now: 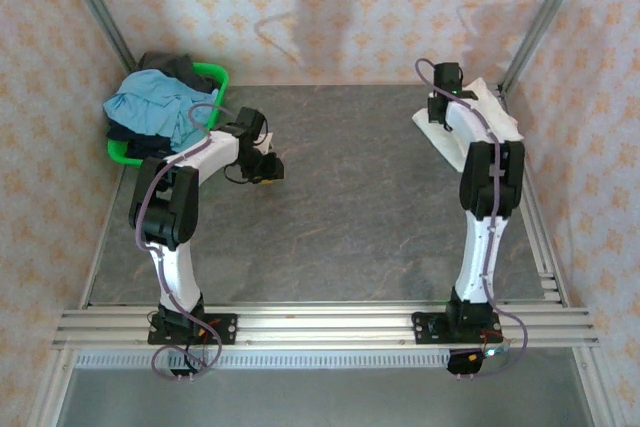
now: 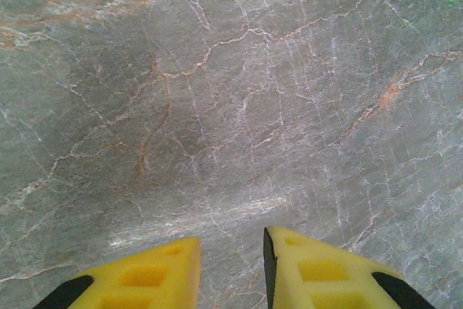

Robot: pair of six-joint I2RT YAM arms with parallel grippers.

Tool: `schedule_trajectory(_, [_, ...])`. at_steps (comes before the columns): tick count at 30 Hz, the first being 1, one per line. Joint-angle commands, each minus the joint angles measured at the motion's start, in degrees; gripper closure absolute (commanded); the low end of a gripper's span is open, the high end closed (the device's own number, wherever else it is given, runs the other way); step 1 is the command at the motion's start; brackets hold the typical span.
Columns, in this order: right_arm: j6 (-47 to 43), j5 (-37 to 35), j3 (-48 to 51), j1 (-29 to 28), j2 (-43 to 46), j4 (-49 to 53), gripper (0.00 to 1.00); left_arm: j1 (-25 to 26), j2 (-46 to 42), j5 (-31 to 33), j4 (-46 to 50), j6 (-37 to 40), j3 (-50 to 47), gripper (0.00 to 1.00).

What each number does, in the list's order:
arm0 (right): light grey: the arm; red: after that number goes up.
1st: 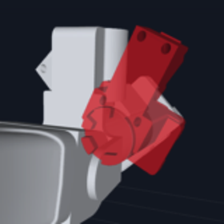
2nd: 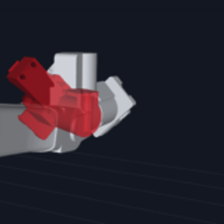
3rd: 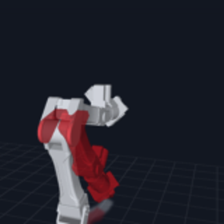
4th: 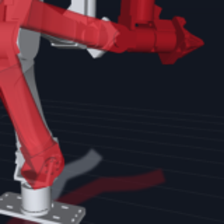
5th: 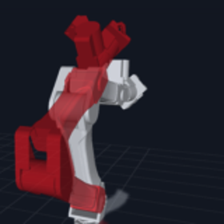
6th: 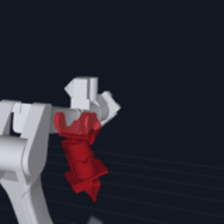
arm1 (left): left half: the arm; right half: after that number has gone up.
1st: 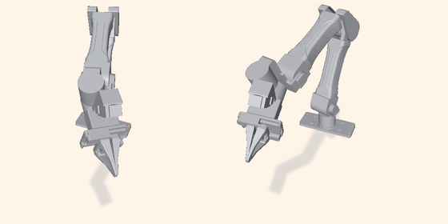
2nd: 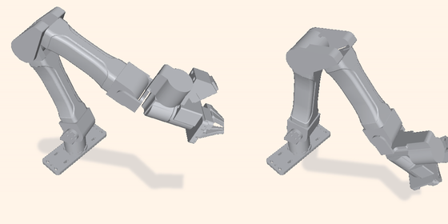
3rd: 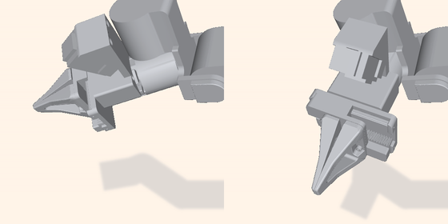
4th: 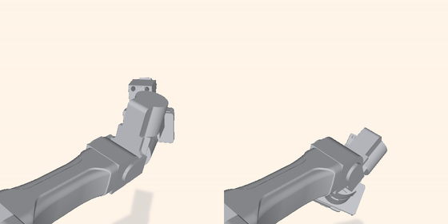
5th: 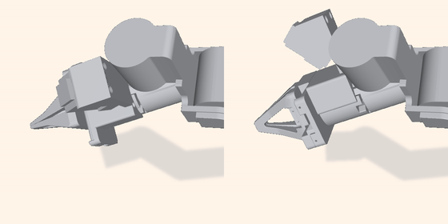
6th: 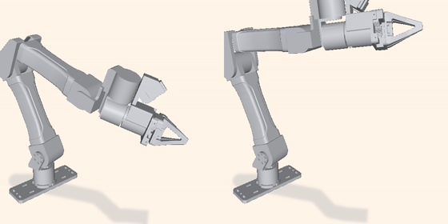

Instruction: Fold and stack the t-shirts

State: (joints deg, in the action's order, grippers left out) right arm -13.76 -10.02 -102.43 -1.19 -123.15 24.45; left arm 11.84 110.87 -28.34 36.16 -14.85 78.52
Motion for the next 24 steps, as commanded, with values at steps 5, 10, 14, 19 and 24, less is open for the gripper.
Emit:
schedule_trajectory(5, [-4.9,11.2,15.7,-0.1,9.9,-15.8,1.0,-0.6,0.0,-0.7,0.3,1.4,-0.5,0.71])
schedule_trajectory(10, [-8.9,12.3,18.9,-0.1,6.8,-16.2,0.98,-0.7,0.1,-0.9,0.1,1.5,-0.4,0.71])
schedule_trajectory(14, [-10.5,14.8,10.9,-0.1,1.8,-4.5,0.73,-0.6,0.0,-1.0,0.2,1.7,-0.5,0.71])
schedule_trajectory(19, [-9.6,16.7,11.6,-0.1,6.9,-2.4,0.51,-0.7,-0.2,-0.8,0.4,1.8,-0.6,0.71])
schedule_trajectory(24, [-1.7,13.1,16.3,3.3,9.9,-9.7,0.39,-0.7,-0.2,-0.8,0.7,1.8,-0.5,0.71])
